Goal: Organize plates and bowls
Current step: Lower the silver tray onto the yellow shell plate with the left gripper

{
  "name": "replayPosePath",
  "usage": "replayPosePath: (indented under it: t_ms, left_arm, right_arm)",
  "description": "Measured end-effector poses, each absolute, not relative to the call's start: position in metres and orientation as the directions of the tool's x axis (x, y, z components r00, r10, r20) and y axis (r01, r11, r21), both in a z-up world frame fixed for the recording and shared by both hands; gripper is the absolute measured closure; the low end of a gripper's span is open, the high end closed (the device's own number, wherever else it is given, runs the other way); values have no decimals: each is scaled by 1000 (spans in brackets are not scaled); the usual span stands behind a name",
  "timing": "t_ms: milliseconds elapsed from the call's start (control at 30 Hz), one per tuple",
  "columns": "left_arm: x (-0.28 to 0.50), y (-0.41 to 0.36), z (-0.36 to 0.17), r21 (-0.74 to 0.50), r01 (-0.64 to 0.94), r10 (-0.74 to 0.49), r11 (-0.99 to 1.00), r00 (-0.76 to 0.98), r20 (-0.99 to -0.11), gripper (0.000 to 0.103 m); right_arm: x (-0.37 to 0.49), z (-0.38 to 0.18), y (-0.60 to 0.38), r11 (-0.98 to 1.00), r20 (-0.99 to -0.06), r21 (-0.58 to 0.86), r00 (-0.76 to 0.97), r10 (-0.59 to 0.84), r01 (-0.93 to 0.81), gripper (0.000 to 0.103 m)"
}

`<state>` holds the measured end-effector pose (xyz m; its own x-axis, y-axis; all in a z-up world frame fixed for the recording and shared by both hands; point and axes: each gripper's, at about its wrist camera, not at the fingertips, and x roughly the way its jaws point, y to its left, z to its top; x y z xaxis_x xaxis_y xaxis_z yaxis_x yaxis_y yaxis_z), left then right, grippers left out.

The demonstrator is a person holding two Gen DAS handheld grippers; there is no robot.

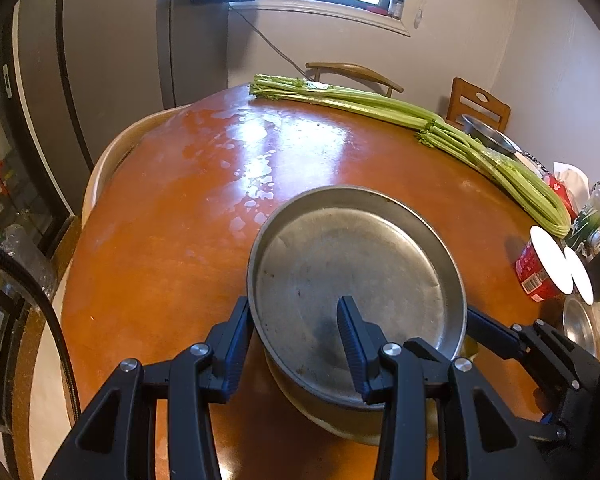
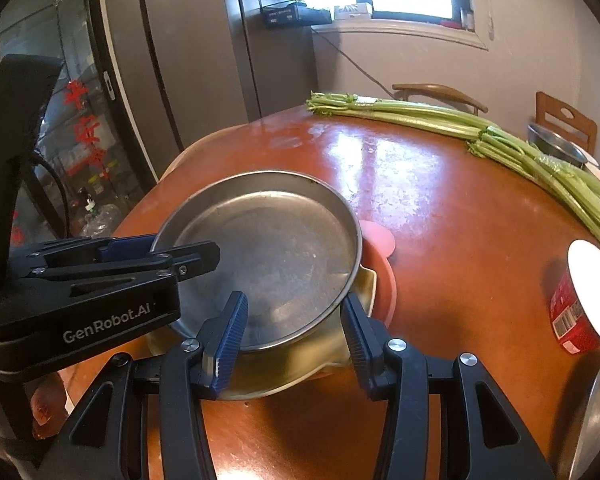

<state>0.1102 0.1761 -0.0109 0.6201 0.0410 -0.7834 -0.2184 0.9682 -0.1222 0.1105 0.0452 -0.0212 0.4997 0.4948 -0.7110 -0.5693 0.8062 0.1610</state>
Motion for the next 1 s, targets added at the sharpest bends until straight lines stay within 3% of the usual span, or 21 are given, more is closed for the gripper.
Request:
replayPosePath:
  t_ms: [1000]
  left_arm:
    - [107, 177, -14, -148, -207, 10, 967, 614, -790, 60]
  right_arm:
    - [122, -25, 45, 824, -703, 112, 542, 460, -555, 53]
